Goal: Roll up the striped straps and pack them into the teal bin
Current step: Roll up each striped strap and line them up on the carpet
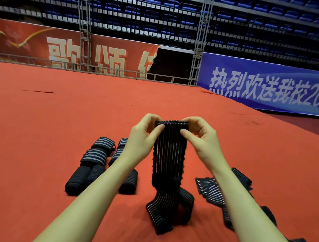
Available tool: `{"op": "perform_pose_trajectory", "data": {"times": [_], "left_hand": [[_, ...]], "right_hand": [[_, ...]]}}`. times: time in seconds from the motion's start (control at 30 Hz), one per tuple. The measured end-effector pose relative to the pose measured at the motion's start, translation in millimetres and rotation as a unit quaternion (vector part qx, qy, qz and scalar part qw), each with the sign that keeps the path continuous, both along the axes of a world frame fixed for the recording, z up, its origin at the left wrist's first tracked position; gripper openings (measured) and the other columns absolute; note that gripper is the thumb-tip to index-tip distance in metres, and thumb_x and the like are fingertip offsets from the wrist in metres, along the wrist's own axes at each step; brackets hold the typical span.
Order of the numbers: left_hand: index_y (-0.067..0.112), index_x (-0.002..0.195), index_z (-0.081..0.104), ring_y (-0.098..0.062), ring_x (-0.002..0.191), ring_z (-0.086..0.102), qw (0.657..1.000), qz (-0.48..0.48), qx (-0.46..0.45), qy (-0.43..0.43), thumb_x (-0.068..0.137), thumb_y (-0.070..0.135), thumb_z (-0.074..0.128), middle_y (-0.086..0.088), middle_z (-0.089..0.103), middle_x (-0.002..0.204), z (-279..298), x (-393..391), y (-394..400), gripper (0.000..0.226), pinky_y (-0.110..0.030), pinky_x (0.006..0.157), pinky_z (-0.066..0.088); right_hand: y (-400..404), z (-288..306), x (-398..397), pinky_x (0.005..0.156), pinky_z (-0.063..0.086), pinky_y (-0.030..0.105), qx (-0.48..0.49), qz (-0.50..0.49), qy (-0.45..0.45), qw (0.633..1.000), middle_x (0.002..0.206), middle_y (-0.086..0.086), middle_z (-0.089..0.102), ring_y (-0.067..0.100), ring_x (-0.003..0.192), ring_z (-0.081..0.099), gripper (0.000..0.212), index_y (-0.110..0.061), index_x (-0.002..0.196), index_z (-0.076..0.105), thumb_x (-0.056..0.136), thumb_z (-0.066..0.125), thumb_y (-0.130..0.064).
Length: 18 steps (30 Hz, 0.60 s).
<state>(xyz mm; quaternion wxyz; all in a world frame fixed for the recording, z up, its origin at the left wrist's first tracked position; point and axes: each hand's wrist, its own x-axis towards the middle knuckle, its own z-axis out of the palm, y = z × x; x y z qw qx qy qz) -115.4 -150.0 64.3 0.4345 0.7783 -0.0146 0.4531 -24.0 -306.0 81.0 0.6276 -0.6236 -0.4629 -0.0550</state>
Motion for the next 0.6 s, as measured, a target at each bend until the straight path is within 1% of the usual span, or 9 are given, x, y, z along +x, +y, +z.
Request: {"op": "perform_pose_trajectory", "data": {"times": [0.03, 0.1, 0.2, 0.3, 0.37, 0.43, 0.53, 0.57, 0.6], "left_hand": [[0.026, 0.09, 0.054, -0.006, 0.075, 0.054, 1.0, -0.013, -0.003, -0.002, 0.091, 0.009, 0.061, 0.009, 0.059, 0.082, 9, 1, 2, 0.019, -0.024, 0.073, 0.045], [0.027, 0.089, 0.054, -0.008, 0.072, 0.053, 0.999, -0.033, 0.004, -0.006, 0.091, 0.008, 0.061, 0.006, 0.059, 0.079, 27, 5, 7, 0.02, -0.026, 0.07, 0.045], [0.017, 0.094, 0.056, -0.007, 0.068, 0.051, 0.999, -0.048, 0.011, -0.006, 0.092, 0.006, 0.059, 0.003, 0.058, 0.076, 50, 10, 8, 0.012, -0.022, 0.066, 0.043], [0.016, 0.096, 0.058, -0.004, 0.069, 0.053, 0.998, -0.045, 0.031, -0.009, 0.091, 0.007, 0.06, 0.004, 0.061, 0.079, 72, 14, 10, 0.011, -0.016, 0.066, 0.044], [0.017, 0.096, 0.059, -0.004, 0.072, 0.055, 0.998, -0.031, 0.051, -0.012, 0.09, 0.009, 0.062, 0.002, 0.063, 0.083, 87, 16, 12, 0.01, -0.016, 0.068, 0.045], [0.016, 0.095, 0.059, -0.007, 0.072, 0.057, 0.998, -0.038, 0.05, -0.013, 0.09, 0.009, 0.062, -0.005, 0.065, 0.084, 100, 15, 12, 0.01, -0.02, 0.07, 0.047], [0.015, 0.096, 0.057, -0.016, 0.077, 0.061, 0.995, -0.096, 0.039, 0.002, 0.092, 0.007, 0.06, -0.024, 0.066, 0.085, 114, 8, 14, 0.01, -0.028, 0.075, 0.047], [0.016, 0.096, 0.056, -0.017, 0.078, 0.061, 0.992, -0.117, 0.036, 0.009, 0.093, 0.007, 0.059, -0.026, 0.065, 0.086, 117, 5, 15, 0.01, -0.029, 0.076, 0.046], [0.017, 0.096, 0.056, -0.017, 0.078, 0.061, 0.99, -0.136, 0.033, 0.015, 0.093, 0.007, 0.058, -0.025, 0.067, 0.087, 119, 1, 16, 0.01, -0.029, 0.076, 0.046]], "right_hand": [[1, 9, 2, 0.082, 0.048, 0.019, 0.008, 0.005, -0.002, 1.0, 0.092, -0.005, 0.068, 0.004, 0.086, 0.063, 0.026, -0.02, 0.094, 0.062, 0.086, 0.064, 0.004], [5, 24, 5, 0.08, 0.047, 0.017, 0.032, 0.004, -0.004, 0.999, 0.09, -0.003, 0.067, 0.002, 0.085, 0.063, 0.023, -0.017, 0.093, 0.062, 0.086, 0.063, 0.006], [10, 42, 9, 0.078, 0.047, 0.015, 0.058, -0.004, -0.005, 0.998, 0.09, -0.003, 0.067, -0.001, 0.084, 0.063, 0.021, -0.012, 0.095, 0.061, 0.087, 0.062, 0.007], [15, 58, 15, 0.081, 0.049, 0.017, 0.072, -0.019, -0.004, 0.997, 0.094, -0.001, 0.068, 0.003, 0.089, 0.065, 0.02, -0.012, 0.098, 0.063, 0.087, 0.062, 0.005], [17, 70, 20, 0.084, 0.05, 0.021, 0.078, -0.027, 0.003, 0.997, 0.098, 0.005, 0.069, 0.01, 0.094, 0.066, 0.019, -0.012, 0.101, 0.063, 0.087, 0.062, 0.002], [15, 81, 21, 0.085, 0.05, 0.024, 0.07, -0.023, -0.002, 0.997, 0.096, 0.01, 0.07, 0.014, 0.094, 0.066, 0.017, -0.014, 0.1, 0.063, 0.09, 0.062, -0.002], [8, 96, 21, 0.082, 0.05, 0.022, 0.045, 0.016, -0.019, 0.999, 0.087, 0.012, 0.068, 0.012, 0.085, 0.066, 0.017, -0.018, 0.099, 0.06, 0.093, 0.059, -0.003], [4, 100, 20, 0.08, 0.049, 0.021, 0.041, 0.038, -0.019, 0.998, 0.086, 0.011, 0.068, 0.011, 0.082, 0.065, 0.018, -0.018, 0.1, 0.06, 0.093, 0.058, -0.002], [2, 102, 19, 0.08, 0.049, 0.021, 0.039, 0.06, -0.013, 0.997, 0.085, 0.011, 0.067, 0.012, 0.081, 0.064, 0.018, -0.017, 0.101, 0.06, 0.092, 0.059, -0.002]]}}
